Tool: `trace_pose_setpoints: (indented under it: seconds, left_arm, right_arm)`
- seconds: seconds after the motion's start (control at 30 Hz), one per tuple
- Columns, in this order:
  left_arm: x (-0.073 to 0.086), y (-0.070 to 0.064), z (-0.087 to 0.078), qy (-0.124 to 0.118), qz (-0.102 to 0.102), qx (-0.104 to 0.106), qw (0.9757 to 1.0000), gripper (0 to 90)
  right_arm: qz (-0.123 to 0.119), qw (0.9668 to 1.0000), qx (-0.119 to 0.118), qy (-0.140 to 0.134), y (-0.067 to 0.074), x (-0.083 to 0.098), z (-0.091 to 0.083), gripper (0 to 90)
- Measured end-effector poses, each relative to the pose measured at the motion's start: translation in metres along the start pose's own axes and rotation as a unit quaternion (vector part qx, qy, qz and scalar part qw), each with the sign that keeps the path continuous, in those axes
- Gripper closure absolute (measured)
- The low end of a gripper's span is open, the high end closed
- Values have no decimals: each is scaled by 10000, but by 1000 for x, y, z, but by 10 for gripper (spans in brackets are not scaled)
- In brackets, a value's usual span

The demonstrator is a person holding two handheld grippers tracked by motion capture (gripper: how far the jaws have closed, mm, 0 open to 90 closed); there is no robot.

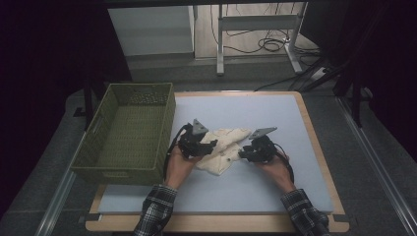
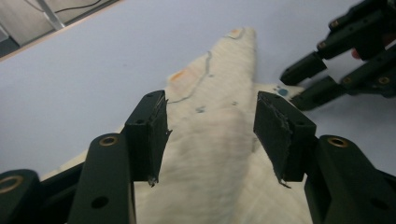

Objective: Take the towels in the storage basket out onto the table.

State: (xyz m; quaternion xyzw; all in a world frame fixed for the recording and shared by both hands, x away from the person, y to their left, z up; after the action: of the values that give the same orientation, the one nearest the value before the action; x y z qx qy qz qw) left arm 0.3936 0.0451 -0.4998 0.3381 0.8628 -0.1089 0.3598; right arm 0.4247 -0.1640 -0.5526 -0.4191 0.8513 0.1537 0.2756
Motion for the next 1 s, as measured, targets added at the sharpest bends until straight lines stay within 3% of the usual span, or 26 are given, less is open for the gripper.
trace_pose_setpoints:
  seconds: [0.03, 0.1, 0.2, 0.27, 0.33, 0.47, 0.6, 0.67, 0.7, 0.83, 0.87, 0.9, 0.93, 1.0]
  left_arm:
    - [1, -3, 7, 149, 81, -15, 9999, 445]
    - [4, -3, 18, 379, 145, -116, 9991, 490]
    - [13, 2, 29, 667, 126, -133, 9976, 697]
    - [16, 7, 29, 605, -13, -118, 9981, 802]
    - [17, 12, 27, 478, -116, -143, 9987, 834]
    - [15, 18, 16, 251, -272, -169, 9992, 835]
    - [20, 19, 16, 398, -356, -83, 9985, 828]
    - [27, 17, 22, 558, -383, 13, 9977, 787]
    - [27, 17, 22, 558, -383, 13, 9977, 725]
    - [20, 10, 15, 305, -376, 156, 9987, 625]
    - [14, 5, 11, 208, -321, 321, 9988, 618]
    - [14, 5, 11, 208, -321, 321, 9988, 617]
    - [5, -3, 9, 86, -238, 618, 9978, 620]
    - [-4, -12, 10, 59, -129, 808, 9966, 627]
  right_arm:
    - [-50, 9999, -92, 1, 2, 0, 0, 816]
    - [-131, 9999, -67, 53, 7, 1, -1, 863]
    - [-219, 9997, -26, 123, 10, 2, -9, 868]
    - [-206, 9998, -26, 14, 9, 5, -20, 868]
    - [-105, 9999, -35, -87, 5, 9, -31, 868]
    - [38, 9998, 79, -168, -4, 22, -52, 868]
    - [238, 9993, 204, -187, -14, 40, -71, 868]
    - [361, 9989, 223, -187, -20, 50, -79, 867]
    - [361, 9989, 223, -187, -20, 50, -79, 867]
    - [562, 9982, 137, -163, -26, 72, -89, 862]
    - [590, 9981, 120, -164, -26, 77, -90, 860]
    - [595, 9980, 122, -160, -26, 78, -90, 860]
    - [610, 9979, 100, -177, -26, 81, -91, 859]
    - [637, 9977, 50, -206, -26, 83, -91, 857]
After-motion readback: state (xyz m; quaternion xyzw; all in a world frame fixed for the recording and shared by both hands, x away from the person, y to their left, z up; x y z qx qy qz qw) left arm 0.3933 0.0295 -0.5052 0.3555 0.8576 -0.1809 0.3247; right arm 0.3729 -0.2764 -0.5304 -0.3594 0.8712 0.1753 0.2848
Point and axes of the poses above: each handheld gripper's, and its own axes: z roughly forward along the jaws, x roughly out of its underside, y roughly to its left, the point moved 4 cm from there along z, roughly forward along the jaws, and after that the axes turned 7 degrees about y, right-handed, at the moved point
